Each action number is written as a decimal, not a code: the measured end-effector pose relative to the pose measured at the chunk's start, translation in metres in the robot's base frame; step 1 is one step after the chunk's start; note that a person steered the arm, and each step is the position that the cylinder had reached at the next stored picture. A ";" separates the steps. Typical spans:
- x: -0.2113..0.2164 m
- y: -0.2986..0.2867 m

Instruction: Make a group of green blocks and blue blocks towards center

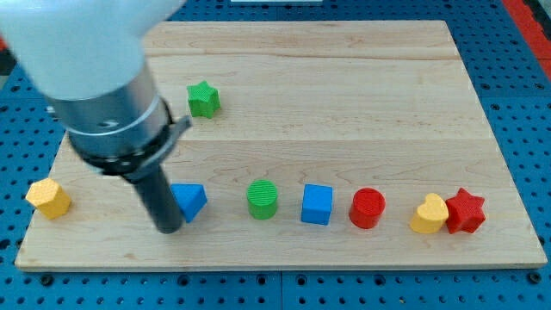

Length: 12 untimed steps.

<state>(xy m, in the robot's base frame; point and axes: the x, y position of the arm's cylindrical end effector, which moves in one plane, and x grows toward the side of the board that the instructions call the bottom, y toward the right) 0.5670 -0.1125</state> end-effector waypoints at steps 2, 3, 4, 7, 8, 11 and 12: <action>-0.047 0.036; -0.096 0.036; -0.147 0.036; -0.071 0.189; -0.059 0.209; -0.019 0.207; -0.019 0.182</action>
<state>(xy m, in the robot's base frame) 0.5483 0.0692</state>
